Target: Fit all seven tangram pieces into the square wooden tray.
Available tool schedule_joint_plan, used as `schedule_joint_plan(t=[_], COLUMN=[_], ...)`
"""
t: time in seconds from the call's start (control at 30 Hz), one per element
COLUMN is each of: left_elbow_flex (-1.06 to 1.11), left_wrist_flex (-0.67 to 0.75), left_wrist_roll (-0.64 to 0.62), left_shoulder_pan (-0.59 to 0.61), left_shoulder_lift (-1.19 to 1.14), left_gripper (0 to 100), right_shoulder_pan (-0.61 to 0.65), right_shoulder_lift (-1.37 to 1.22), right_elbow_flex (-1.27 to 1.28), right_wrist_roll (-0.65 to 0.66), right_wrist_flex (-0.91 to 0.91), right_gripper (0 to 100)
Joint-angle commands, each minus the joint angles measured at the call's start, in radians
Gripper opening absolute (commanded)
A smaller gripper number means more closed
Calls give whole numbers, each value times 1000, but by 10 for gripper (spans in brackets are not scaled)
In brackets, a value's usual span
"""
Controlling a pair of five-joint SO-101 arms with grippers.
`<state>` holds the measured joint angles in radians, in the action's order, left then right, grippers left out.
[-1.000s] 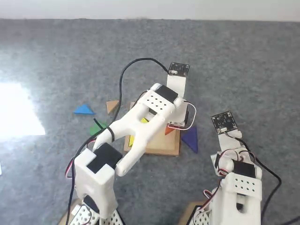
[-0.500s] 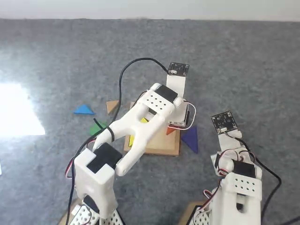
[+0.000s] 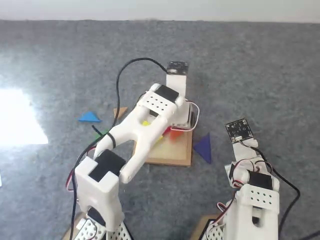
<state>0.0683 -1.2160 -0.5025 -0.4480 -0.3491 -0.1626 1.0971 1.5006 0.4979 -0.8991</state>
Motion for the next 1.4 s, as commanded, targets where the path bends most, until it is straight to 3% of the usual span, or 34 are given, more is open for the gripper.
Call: schedule_joint_plan(t=[0.0,0.23,0.57,0.73,0.97,1.37], left_elbow_flex=[-44,-48,-54,-65,-154,-481], left_wrist_flex=[3,-2,-97,-77,-91,-265], left_wrist_roll=[34,37,238,253,287,282], left_shoulder_pan=[-20,-15,-25,-26,-84,-109], left_shoulder_lift=[5,6,-32,-153,-203,-204], left_gripper=[220,220,196,196,195,195], right_shoulder_pan=[8,8,8,8,8,8], right_shoulder_lift=[1,1,1,1,1,1], right_elbow_flex=[-3,-3,-3,-3,-3,-3], right_wrist_roll=[12,12,12,12,12,12], right_wrist_flex=[12,12,12,12,12,12], right_gripper=[216,216,216,216,216,216])
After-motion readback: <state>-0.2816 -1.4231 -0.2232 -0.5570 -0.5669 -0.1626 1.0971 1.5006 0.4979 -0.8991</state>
